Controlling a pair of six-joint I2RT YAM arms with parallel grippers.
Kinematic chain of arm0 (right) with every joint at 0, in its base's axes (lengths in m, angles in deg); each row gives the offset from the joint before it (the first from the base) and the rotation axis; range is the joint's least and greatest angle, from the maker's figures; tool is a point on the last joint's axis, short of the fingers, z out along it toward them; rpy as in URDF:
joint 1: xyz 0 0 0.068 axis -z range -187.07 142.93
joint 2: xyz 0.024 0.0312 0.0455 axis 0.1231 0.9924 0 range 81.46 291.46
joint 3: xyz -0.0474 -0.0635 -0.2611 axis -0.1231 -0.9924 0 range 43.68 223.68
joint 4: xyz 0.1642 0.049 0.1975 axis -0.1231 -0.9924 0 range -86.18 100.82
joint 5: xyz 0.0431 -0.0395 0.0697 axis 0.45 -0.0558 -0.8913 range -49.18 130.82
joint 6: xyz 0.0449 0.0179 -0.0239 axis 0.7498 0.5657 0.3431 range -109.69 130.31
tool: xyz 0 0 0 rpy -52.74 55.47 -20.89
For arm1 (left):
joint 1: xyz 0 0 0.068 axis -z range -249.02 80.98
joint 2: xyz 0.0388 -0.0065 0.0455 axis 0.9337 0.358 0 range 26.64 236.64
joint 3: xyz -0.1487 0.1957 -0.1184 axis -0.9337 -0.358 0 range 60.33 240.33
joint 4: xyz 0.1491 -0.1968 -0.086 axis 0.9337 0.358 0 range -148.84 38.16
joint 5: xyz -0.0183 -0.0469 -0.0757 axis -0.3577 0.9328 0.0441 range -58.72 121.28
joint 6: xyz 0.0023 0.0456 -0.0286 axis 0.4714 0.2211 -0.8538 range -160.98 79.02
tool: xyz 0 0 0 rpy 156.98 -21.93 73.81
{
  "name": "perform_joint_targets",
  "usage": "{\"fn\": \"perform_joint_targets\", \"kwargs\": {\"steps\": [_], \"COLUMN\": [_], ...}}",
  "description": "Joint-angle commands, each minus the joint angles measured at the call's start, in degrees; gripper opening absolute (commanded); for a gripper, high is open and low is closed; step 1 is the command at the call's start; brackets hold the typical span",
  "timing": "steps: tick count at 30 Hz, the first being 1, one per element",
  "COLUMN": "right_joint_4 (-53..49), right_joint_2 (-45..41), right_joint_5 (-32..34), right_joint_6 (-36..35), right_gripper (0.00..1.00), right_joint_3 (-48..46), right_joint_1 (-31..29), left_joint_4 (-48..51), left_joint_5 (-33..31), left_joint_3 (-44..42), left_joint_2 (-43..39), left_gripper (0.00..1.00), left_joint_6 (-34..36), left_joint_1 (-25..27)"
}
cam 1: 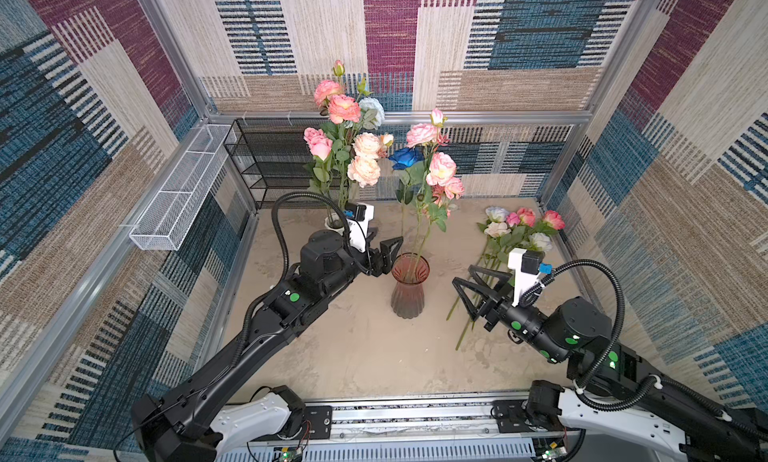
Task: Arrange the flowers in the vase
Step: 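Lower the blue rose into the red vase and open the left gripper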
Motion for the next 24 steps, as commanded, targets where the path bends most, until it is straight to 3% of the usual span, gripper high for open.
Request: {"fn": "perform_joint_targets", "kwargs": {"steps": [1, 4, 7, 9, 15, 20, 24], "right_joint_4": [-0.44, -0.24, -0.01, -0.95, -2.79, -1.03, 3.60], "right_joint_2": [1.12, 3.10, 6.67, 9.88, 18.67, 25.53, 33.09], "right_joint_5": [3.12, 4.71, 4.91, 4.68, -8.91, -13.39, -18.52], "right_joint_6": [0.71, 1.18, 1.27, 2.70, 9.69, 12.59, 13.50], "right_gripper": [0.70, 0.68, 0.52, 0.48, 0.42, 0.49, 0.49], "right_joint_3": [-1.43, -3.10, -4.39, -4.80, -8.17, -10.54, -11.24], "right_joint_1": [-0.03, 0.00, 0.38, 2.50, 22.37, 35.73, 44.96], "left_joint_4": [-3.27, -5.26, -5.99, -5.49, -4.31, -4.44, -4.30], "left_joint_5": [0.27, 0.90, 1.05, 1.03, 0.98, 1.27, 1.59], "left_joint_3": [-4.20, -9.56, -14.20, -16.46, -21.93, -25.15, -26.68], "left_joint_2": [-4.44, -9.71, -14.11, -16.22, -21.15, -22.93, -23.58], "left_gripper": [0.76, 0.75, 0.75, 0.75, 0.75, 0.75, 0.75], "left_joint_6": [-5.72, -9.09, -12.31, -13.78, -16.93, -19.04, -20.15], "left_joint_1": [0.00, -0.04, 0.10, 0.06, 0.10, 0.10, 0.09]}}
